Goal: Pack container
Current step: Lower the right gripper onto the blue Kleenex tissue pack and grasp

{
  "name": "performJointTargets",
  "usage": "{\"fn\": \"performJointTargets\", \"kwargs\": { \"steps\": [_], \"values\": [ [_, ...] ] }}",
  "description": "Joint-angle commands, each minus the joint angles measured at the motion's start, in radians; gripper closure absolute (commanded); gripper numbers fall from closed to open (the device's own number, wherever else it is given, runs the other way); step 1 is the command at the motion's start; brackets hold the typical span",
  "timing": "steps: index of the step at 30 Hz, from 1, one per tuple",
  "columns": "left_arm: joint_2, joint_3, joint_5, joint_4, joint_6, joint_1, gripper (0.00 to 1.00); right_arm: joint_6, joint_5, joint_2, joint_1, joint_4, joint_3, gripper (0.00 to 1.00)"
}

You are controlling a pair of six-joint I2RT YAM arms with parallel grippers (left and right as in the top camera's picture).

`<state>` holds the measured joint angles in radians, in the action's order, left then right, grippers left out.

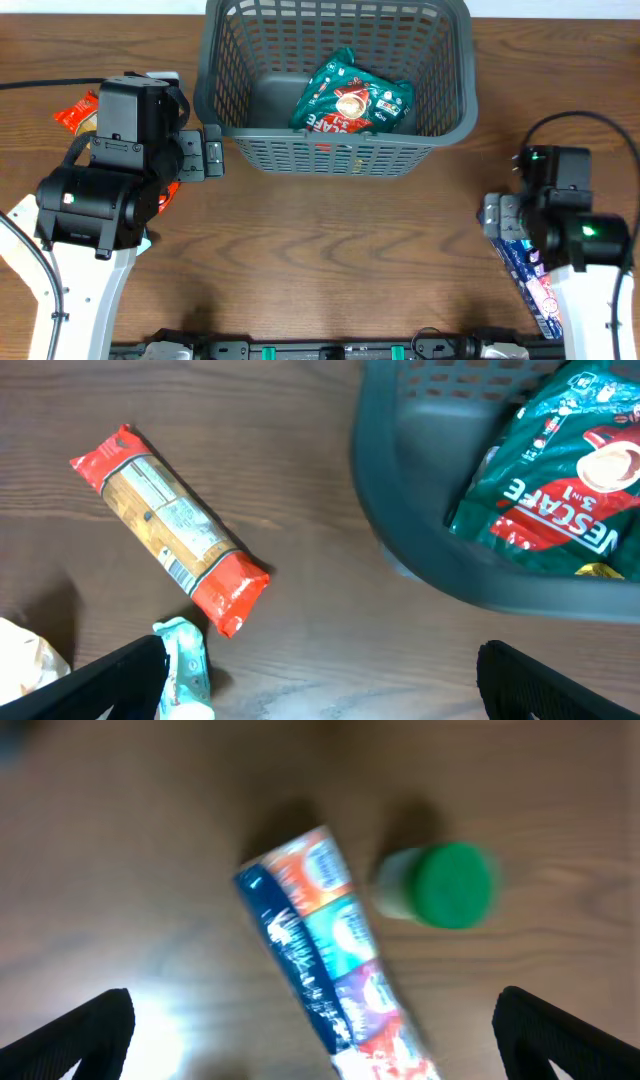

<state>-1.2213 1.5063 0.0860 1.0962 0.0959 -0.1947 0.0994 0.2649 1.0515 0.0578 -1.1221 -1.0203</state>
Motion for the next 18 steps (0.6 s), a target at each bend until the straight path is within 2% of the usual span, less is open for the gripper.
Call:
{"fn": "performJointTargets", "kwargs": {
  "steps": [1,8,14,18],
  "values": [
    [0.0,0.014,0.013,0.002,-0.017,-0.005,0.01,0.177,-0.137,0.027,0.034,0.025,0.063,0.01],
    [0.0,0.014,0.013,0.001,-0.017,-0.005,0.01,0.269,-0.153,0.105,0.102,0.023,0.074,0.03],
    [0.0,0.014,0.021,-0.005,-0.024,-0.005,0.01,0.328,-0.336,0.14,0.127,0.082,0.074,0.01],
    [0.0,0.014,0.026,-0.005,-0.024,-0.005,0.01,0.399,-0.301,0.144,0.132,0.074,0.079,0.01]
  ]
}}
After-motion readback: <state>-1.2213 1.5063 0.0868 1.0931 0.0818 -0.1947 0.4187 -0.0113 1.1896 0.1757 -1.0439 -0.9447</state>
